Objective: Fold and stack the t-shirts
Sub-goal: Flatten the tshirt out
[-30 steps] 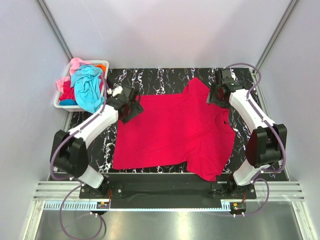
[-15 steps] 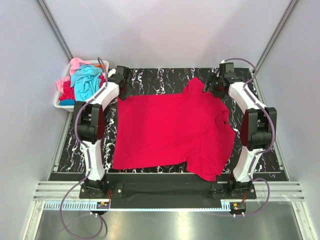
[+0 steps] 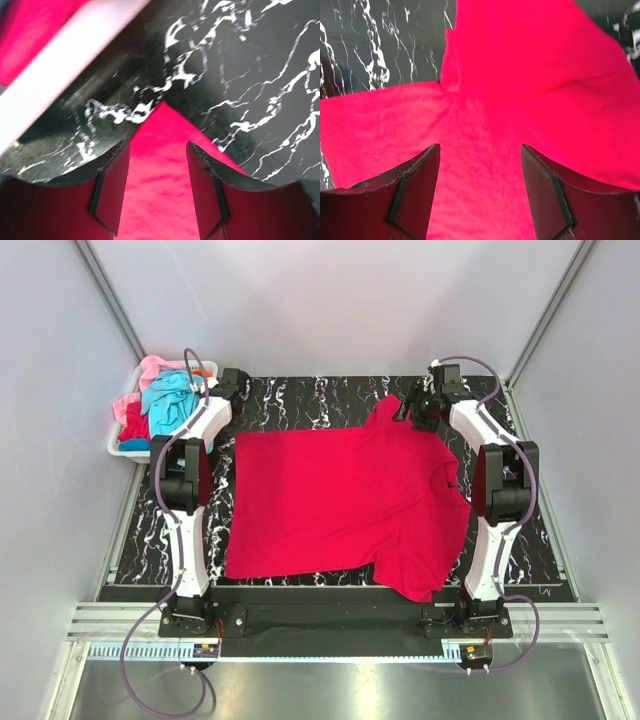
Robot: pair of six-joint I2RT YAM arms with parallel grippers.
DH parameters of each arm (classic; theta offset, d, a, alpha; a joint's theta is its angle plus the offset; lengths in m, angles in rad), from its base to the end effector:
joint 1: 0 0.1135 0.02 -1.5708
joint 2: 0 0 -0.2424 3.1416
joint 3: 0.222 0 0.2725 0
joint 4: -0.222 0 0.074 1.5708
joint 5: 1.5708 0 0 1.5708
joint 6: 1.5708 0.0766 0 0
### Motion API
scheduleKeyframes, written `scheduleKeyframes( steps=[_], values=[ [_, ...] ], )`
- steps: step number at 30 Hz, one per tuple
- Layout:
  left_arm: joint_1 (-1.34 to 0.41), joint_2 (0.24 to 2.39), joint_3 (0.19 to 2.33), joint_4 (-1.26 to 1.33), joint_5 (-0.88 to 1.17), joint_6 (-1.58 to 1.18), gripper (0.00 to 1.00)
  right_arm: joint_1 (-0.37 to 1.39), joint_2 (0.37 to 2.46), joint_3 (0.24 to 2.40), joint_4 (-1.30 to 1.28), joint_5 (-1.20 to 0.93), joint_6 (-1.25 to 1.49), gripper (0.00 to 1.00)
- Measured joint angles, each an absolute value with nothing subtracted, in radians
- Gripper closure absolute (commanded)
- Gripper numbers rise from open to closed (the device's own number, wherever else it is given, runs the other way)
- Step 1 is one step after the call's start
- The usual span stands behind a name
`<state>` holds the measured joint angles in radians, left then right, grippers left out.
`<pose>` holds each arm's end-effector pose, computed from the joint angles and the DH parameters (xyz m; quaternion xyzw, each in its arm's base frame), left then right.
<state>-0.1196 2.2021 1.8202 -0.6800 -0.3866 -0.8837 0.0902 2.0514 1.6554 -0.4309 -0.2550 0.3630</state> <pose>0.5026 -0.0313 0.1392 -0.3990 0.8633 0.0442 0.3060 0.4970 0.0643 0.1723 0.0799 0.9218 0.1964 0.3247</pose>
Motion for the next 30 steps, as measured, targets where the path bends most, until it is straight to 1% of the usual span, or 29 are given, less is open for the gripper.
scheduleKeyframes(
  steps=[4,15,18,21,22,25,26,28,29,30],
  values=[
    [-0.112,2.269,1.900,-0.679,-0.371,-0.878,0.46,0.089,2.110,1.727,-0.429,-0.265,0.362,0.28],
    [-0.100,2.346,1.959,-0.686,-0.361,-0.871,0.46,0.052,2.275,1.959,-0.408,-0.342,0.371,0.28],
    [-0.100,2.364,1.978,-0.685,-0.337,-0.869,0.53,0.041,2.302,2.000,-0.409,-0.355,0.373,0.29],
    [-0.098,2.376,1.982,-0.683,-0.326,-0.869,0.64,0.033,2.325,2.038,-0.409,-0.365,0.377,0.29],
    [-0.096,2.376,1.982,-0.682,-0.322,-0.869,0.66,0.030,2.333,2.051,-0.410,-0.370,0.380,0.29],
    [-0.091,2.376,1.982,-0.683,-0.322,-0.867,0.78,0.025,2.354,2.081,-0.413,-0.385,0.389,0.29],
    [-0.090,2.376,1.982,-0.683,-0.321,-0.865,0.85,0.025,2.362,2.092,-0.415,-0.388,0.392,0.29],
    [-0.089,2.377,1.982,-0.684,-0.321,-0.862,0.94,0.025,2.384,2.123,-0.418,-0.401,0.398,0.29],
    [-0.089,2.377,1.982,-0.684,-0.321,-0.863,1.00,0.024,2.398,2.141,-0.419,-0.409,0.401,0.29],
    [-0.089,2.377,1.982,-0.684,-0.321,-0.862,1.00,0.024,2.411,2.161,-0.420,-0.414,0.404,0.28]
  ],
)
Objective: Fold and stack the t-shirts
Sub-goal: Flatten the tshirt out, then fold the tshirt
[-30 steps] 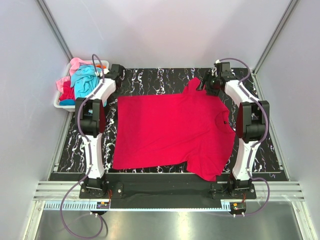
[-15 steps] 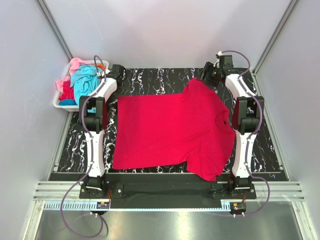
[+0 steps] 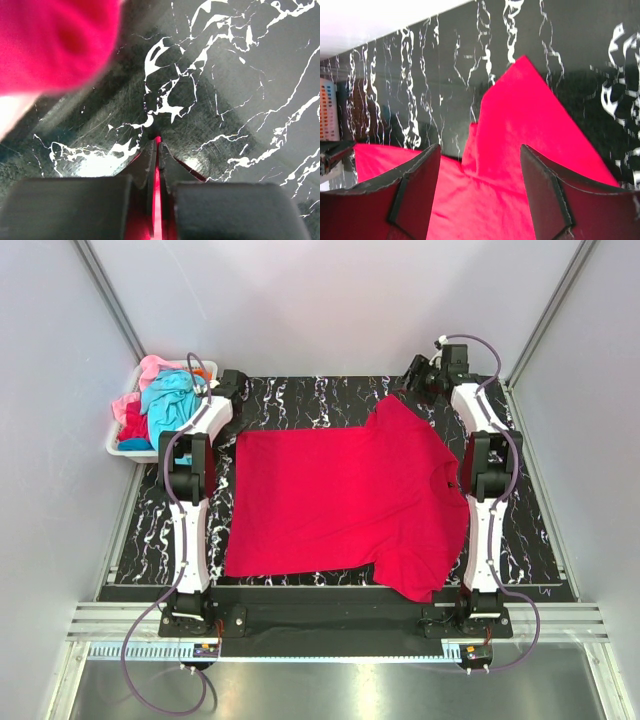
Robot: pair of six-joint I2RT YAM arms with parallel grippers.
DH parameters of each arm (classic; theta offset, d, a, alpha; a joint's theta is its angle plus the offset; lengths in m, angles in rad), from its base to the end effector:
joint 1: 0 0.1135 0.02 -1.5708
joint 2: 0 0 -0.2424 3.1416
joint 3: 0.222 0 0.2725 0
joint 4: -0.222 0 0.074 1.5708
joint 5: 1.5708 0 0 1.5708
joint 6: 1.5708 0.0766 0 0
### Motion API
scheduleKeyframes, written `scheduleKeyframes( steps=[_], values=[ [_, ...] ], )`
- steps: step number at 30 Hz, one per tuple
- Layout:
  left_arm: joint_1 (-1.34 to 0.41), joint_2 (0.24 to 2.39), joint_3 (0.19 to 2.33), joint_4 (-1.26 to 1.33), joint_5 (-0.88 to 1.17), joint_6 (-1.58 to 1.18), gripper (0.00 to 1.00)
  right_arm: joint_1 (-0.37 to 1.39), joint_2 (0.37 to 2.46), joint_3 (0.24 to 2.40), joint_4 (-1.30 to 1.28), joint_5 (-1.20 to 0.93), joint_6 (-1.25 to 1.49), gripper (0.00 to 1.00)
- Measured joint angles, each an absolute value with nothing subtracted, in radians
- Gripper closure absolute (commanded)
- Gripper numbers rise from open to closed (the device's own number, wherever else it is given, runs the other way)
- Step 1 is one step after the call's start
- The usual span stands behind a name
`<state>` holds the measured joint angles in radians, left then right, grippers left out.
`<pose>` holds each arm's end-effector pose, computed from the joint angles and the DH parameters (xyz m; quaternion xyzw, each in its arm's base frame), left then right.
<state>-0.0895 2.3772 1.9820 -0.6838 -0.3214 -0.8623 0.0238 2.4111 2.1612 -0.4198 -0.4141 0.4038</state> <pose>0.5327 -0.0235 0.1050 -0.3969 0.8722 0.0279 0.2847 0.5850 0.0448 0.1782 0.0785 0.8820 0.2713 0.3772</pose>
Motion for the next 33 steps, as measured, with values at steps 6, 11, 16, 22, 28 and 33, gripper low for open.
scheduleKeyframes(
  steps=[6,11,16,22,28,33],
  values=[
    [-0.089,2.377,1.982,-0.683,-0.321,-0.856,1.00,0.024,2.545,2.340,-0.457,-0.437,0.409,0.29],
    [-0.089,2.377,1.982,-0.682,-0.317,-0.854,1.00,0.024,2.673,2.487,-0.496,-0.445,0.419,0.31],
    [-0.089,2.377,1.981,-0.680,-0.298,-0.853,1.00,0.023,2.746,2.534,-0.526,-0.447,0.429,0.33],
    [-0.085,2.370,1.963,-0.651,-0.263,-0.853,1.00,0.019,2.821,2.645,-0.517,-0.457,0.450,0.32],
    [-0.084,2.365,1.950,-0.627,-0.227,-0.853,1.00,0.019,2.843,2.661,-0.469,-0.455,0.453,0.32],
    [-0.084,2.365,1.948,-0.615,-0.203,-0.853,1.00,0.019,2.848,2.660,-0.412,-0.455,0.451,0.32]
  ],
)
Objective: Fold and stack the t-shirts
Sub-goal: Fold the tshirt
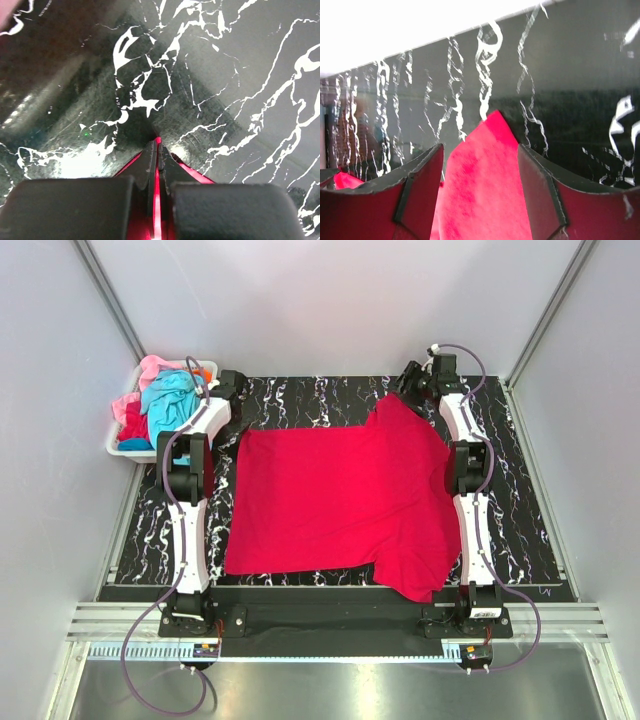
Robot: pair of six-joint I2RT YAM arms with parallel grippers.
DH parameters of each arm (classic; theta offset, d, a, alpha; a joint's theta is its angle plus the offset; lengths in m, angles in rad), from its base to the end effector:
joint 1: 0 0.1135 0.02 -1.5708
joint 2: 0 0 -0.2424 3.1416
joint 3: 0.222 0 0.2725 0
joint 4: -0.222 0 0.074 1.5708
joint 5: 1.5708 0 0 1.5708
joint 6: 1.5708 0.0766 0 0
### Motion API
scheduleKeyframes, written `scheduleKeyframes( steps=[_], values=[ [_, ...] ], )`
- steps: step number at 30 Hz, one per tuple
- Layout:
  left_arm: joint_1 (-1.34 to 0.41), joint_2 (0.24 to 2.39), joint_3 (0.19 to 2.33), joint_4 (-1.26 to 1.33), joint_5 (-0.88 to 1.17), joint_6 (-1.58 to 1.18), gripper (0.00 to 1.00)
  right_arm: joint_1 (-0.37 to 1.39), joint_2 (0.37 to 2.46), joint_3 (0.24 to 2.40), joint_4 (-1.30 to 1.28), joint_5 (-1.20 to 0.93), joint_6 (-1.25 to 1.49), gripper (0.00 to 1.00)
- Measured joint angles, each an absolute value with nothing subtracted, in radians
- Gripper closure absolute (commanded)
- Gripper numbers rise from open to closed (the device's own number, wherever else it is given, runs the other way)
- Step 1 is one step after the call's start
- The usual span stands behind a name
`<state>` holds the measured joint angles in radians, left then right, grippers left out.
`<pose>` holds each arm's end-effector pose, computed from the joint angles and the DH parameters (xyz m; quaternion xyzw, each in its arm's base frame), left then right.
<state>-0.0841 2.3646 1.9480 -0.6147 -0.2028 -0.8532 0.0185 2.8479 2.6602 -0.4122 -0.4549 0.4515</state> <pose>0.5362 -0.0297 0.1029 -0.3847 0.8787 -0.0327 0.2806 0.6415 0.0455 0.1124 0.0823 0.8642 0.2998 0.3957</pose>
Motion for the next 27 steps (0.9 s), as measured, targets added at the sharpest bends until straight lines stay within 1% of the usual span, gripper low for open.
scheduleKeyframes(
  steps=[8,11,16,27],
  values=[
    [-0.084,2.363,1.941,-0.600,-0.178,-0.854,1.00,0.019,2.848,2.655,-0.287,-0.423,0.393,0.31],
    [-0.084,2.362,1.940,-0.597,-0.172,-0.854,1.00,0.020,2.848,2.655,-0.282,-0.401,0.354,0.33],
    [-0.084,2.361,1.937,-0.590,-0.163,-0.854,1.00,0.020,2.848,2.655,-0.288,-0.405,0.318,0.41],
    [-0.084,2.344,1.903,-0.572,-0.156,-0.862,1.00,0.021,2.848,2.653,-0.342,-0.458,0.364,0.42]
  ],
)
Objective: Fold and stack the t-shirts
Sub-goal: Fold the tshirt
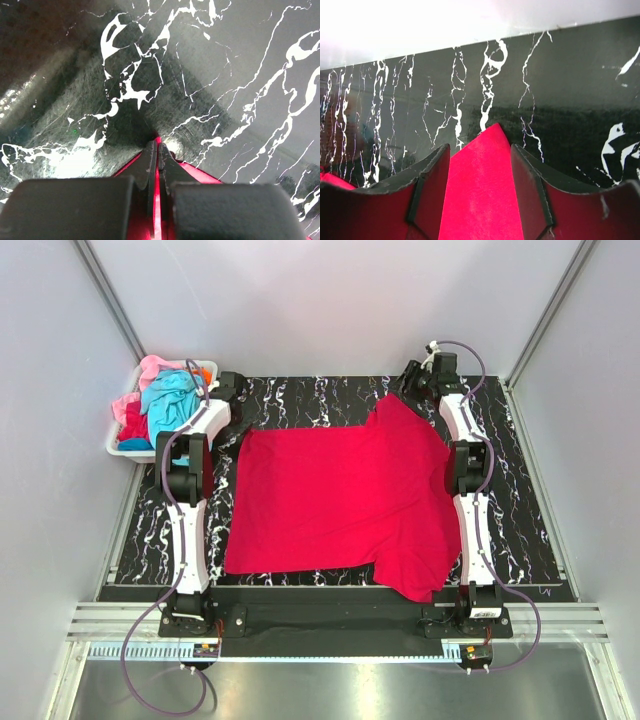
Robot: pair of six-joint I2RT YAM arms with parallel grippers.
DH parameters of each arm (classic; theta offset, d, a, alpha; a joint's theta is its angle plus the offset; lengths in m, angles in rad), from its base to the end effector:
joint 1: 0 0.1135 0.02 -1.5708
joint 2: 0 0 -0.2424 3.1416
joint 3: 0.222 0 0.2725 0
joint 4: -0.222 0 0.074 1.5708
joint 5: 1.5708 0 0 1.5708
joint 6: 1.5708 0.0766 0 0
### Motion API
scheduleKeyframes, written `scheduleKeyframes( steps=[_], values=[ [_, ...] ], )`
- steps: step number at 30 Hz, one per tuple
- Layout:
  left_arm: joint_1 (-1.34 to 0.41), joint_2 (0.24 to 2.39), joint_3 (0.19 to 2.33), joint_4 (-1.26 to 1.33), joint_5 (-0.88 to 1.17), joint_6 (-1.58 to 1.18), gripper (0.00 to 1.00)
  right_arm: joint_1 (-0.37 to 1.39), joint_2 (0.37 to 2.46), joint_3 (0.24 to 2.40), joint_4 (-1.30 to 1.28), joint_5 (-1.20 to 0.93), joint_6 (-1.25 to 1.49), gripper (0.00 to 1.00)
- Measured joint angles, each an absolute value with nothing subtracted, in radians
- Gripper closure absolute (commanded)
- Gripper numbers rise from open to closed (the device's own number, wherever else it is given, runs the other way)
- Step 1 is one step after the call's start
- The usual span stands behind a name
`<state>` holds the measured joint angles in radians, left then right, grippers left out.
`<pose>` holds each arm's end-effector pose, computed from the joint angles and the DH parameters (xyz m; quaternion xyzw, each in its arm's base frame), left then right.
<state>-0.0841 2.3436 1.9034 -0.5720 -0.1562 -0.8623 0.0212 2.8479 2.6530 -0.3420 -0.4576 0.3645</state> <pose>0.5337 -0.0330 0.1011 -0.3834 0.8785 -0.0585 0.2788 0.6462 0.0475 0.1181 0.0342 0.8534 0.2858 0.4346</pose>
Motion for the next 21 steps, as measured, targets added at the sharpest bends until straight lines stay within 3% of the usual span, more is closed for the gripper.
scheduleKeyframes(
  steps=[17,21],
  values=[
    [-0.084,2.306,1.843,-0.558,-0.122,-0.864,1.00,0.025,2.867,2.650,-0.366,-0.469,0.447,0.45],
    [-0.084,2.304,1.840,-0.558,-0.118,-0.864,1.00,0.025,2.867,2.650,-0.376,-0.464,0.455,0.55]
  ],
)
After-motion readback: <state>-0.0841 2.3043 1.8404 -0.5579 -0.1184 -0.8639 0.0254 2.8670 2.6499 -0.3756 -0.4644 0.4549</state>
